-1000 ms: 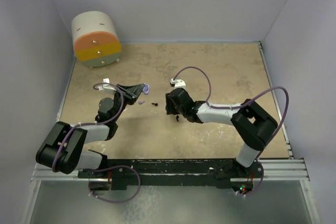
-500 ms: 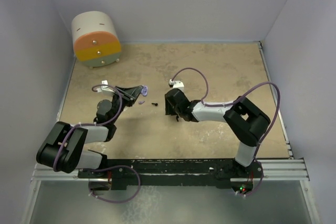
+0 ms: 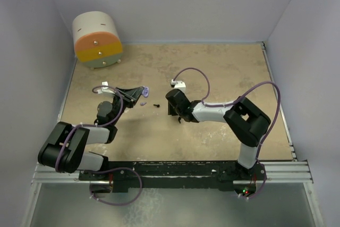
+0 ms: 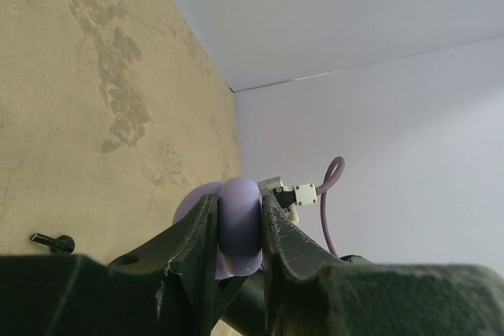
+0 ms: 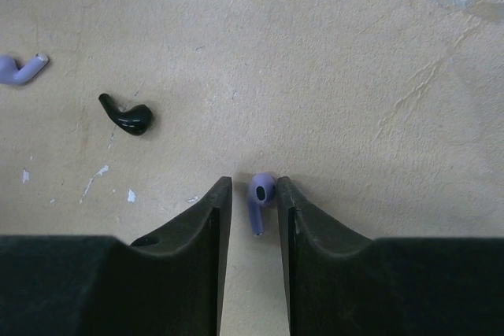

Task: Insert the wireless bluetooth earbuds into the charging case
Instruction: Pick up the earbud from the center of the board.

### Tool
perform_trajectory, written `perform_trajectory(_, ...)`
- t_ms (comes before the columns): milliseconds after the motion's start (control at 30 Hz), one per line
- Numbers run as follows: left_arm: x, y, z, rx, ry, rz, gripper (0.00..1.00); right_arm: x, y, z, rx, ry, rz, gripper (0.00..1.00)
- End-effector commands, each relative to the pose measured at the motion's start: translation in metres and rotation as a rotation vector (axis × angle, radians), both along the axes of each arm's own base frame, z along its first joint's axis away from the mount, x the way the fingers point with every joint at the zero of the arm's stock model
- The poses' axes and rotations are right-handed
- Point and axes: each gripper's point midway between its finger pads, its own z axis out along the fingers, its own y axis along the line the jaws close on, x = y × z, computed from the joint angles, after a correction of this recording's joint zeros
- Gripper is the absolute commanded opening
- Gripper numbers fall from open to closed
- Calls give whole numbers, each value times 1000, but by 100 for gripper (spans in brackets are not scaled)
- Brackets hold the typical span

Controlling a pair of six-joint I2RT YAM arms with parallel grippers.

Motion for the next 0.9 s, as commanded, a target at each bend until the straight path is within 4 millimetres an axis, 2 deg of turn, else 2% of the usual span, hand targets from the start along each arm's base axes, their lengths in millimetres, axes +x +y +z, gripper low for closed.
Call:
perform_trajectory(0,-2,2,16,-31,-64,-8,0,-4,-8,-8,-52,30,-35,30)
perform_trajectory(200,-1,2,17,-31,-65,-7,0,-6,-13,-14,-80,40,-48,24)
perform_trajectory(367,-1,3,17,-32,-66,-8,0,-3,-13,-7,-72,24,-50,11)
perform_trajectory(433,-2,2,17,-34,-65,-11,0,0,-10,7,-48,-14,-41,3)
perform_trajectory(567,-1,-1,20,-42,-67,-29,0,7,-3,51,35,-134,11,0)
perform_trajectory(767,-2,-4,30,-85,-80,-52,0,8,1,129,197,-372,88,0)
perform_trajectory(867,-1,-5,36,-108,-84,-60,0,7,0,161,245,-471,120,0)
